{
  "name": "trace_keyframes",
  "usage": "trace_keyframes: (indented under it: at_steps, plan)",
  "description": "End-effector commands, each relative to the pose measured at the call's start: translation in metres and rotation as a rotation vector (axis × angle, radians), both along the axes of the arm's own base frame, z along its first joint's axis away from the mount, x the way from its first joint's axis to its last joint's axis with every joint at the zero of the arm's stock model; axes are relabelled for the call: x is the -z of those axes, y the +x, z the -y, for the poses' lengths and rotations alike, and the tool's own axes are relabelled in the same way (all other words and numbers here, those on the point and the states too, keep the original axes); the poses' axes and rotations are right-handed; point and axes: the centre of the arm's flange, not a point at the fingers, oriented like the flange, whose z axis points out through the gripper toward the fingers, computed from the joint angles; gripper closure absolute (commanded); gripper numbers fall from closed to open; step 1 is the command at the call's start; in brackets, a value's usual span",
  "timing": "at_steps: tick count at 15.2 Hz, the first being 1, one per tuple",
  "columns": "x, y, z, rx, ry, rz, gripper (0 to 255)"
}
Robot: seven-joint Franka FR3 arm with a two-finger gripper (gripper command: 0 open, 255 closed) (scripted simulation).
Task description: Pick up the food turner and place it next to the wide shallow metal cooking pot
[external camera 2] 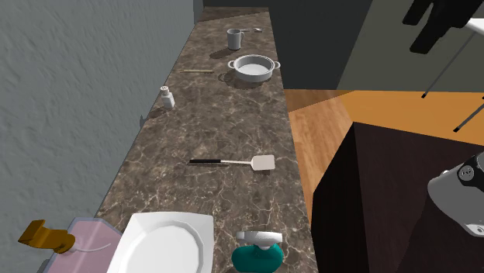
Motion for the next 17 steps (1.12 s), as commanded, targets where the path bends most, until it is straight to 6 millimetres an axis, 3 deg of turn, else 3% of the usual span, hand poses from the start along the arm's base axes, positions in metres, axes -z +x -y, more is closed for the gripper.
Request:
trace_keyframes:
  at_steps: [1,17]
  plan:
    - [0.000,0.000,0.000,0.000,0.000,0.000,0]
    - [0.167,0.125,0.018,-0.130,0.038,0.015,0]
